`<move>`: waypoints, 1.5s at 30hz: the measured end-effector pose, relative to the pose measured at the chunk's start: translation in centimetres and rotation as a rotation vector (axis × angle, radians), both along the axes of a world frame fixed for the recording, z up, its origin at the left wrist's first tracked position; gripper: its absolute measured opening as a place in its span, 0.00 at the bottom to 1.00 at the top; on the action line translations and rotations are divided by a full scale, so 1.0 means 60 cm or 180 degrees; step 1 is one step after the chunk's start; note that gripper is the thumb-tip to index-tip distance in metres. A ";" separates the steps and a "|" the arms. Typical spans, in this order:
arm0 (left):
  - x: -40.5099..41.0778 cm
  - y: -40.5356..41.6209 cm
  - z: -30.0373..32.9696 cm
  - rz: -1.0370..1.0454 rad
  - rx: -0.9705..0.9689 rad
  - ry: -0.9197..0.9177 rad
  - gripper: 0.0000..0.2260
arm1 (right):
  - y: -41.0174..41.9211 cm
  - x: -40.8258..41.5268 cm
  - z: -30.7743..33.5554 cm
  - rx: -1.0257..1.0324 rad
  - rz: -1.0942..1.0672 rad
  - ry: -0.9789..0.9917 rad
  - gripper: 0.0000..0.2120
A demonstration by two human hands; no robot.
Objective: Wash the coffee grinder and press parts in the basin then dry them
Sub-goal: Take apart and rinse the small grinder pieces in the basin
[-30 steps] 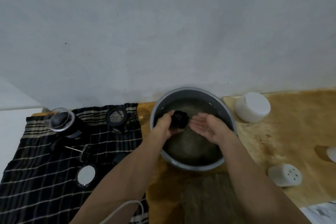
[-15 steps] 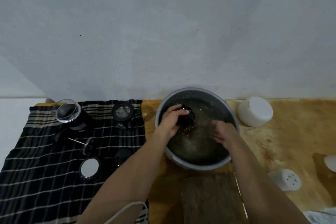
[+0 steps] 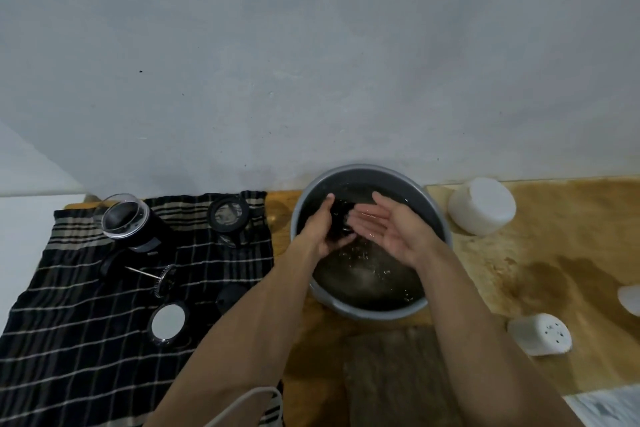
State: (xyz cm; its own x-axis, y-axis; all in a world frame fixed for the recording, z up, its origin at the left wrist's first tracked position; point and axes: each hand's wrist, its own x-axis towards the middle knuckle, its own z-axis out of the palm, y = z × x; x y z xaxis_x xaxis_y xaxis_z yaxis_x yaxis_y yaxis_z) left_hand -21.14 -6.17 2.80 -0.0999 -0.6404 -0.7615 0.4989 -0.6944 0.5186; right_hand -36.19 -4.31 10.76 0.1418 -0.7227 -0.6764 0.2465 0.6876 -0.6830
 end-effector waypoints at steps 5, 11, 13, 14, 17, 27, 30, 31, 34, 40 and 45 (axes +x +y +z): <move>-0.009 0.010 0.008 -0.0411 0.0025 0.0169 0.19 | -0.014 -0.005 0.006 -0.0247 0.0211 0.0949 0.17; 0.000 0.001 0.001 -0.0221 -0.0315 -0.0015 0.28 | 0.024 -0.057 -0.046 0.0492 -0.0311 0.1531 0.09; 0.001 0.003 0.002 -0.0183 -0.0446 -0.0227 0.29 | 0.036 -0.062 -0.062 0.0823 -0.0575 0.1191 0.09; 0.000 0.005 0.002 -0.0210 -0.0481 -0.0336 0.28 | 0.037 -0.062 -0.070 0.0949 -0.0730 0.1030 0.10; -0.004 0.016 0.006 -0.0350 -0.0417 -0.0566 0.18 | 0.034 -0.044 -0.070 0.0937 -0.0979 0.0211 0.14; -0.009 0.019 0.012 -0.0202 0.0464 -0.0657 0.24 | -0.006 -0.006 0.007 -0.0188 0.0452 0.1036 0.12; -0.007 0.015 0.010 -0.0150 0.0408 -0.0568 0.20 | 0.009 -0.036 -0.020 0.0034 0.0094 0.1646 0.11; -0.005 0.016 0.010 -0.0173 0.0396 -0.0517 0.17 | 0.016 -0.046 -0.029 0.0174 -0.0053 0.1788 0.10; -0.004 0.016 0.008 -0.0128 0.0425 -0.0328 0.15 | 0.036 -0.057 -0.050 0.0642 -0.0325 0.1850 0.13; -0.009 0.019 0.006 -0.0144 0.0567 -0.0328 0.16 | 0.039 -0.039 -0.051 0.0623 -0.0589 0.0199 0.14; -0.007 0.022 0.009 -0.0427 0.0187 -0.0206 0.15 | 0.011 -0.005 -0.001 -0.0163 0.0524 0.0471 0.15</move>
State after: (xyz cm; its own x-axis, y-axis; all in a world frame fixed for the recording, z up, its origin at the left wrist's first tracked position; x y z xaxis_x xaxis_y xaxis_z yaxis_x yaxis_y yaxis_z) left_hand -21.54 -4.84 3.35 -0.1310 -0.5788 -0.8049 0.3665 -0.7826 0.5032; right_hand -36.48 -3.66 10.72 0.1627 -0.7320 -0.6616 0.0284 0.6737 -0.7384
